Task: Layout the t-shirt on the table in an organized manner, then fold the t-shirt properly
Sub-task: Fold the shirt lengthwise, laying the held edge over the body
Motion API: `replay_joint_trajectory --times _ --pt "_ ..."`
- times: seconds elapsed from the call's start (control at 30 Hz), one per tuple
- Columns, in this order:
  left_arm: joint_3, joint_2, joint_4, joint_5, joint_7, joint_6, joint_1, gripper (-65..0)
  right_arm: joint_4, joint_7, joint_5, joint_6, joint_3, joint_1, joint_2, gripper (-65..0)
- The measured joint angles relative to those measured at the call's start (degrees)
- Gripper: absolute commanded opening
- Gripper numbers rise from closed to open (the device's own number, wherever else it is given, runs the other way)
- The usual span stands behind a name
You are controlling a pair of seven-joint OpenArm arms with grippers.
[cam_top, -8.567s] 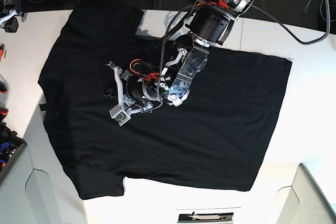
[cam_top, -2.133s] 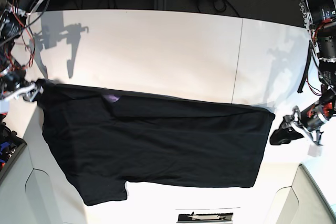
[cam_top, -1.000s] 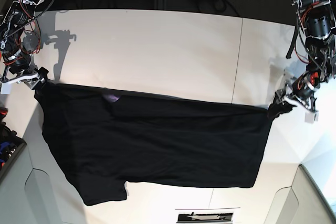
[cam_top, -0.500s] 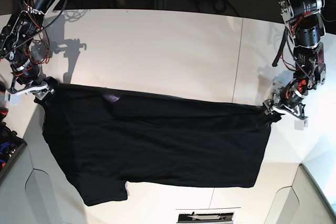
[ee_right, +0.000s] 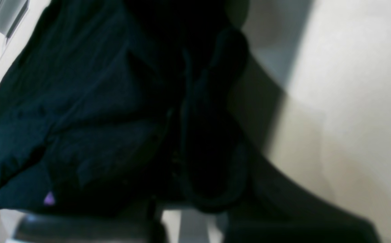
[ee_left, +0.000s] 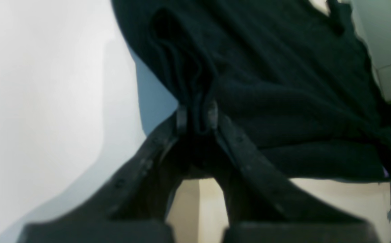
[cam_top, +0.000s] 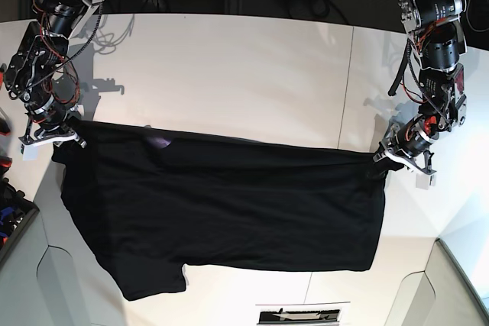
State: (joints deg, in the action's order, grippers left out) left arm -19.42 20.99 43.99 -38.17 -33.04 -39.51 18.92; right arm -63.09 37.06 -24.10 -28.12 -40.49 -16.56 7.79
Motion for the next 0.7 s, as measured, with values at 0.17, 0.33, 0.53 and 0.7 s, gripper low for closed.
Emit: replay_joint_trajectory --times 0.17,0.33,0.53,0.7 --pt "0.2 2.9 2.8 -0.6 -6.1 0.0 -0.3 -65.0 -1.6 5.9 -2.5 -0.6 0.0 0.3 0.6 -65.0" --pt "0.3 6.6 11.6 -9.6 -16.4 0.0 -3.6 -65.0 -7.9 10.9 -8.0 -2.0 0.2 4.4 2.6 -65.0" --pt "0.7 9.9 22.6 -12.6 -17.9 -0.6 -14.0 -65.0 -13.1 13.6 -11.7 -2.3 0.4 11.1 4.4 -65.0" --pt "0.6 10.1 32.8 -13.2 -17.6 -0.4 -24.4 -65.0 -18.6 14.9 -13.5 -2.3 0.4 18.8 6.2 -65.0"
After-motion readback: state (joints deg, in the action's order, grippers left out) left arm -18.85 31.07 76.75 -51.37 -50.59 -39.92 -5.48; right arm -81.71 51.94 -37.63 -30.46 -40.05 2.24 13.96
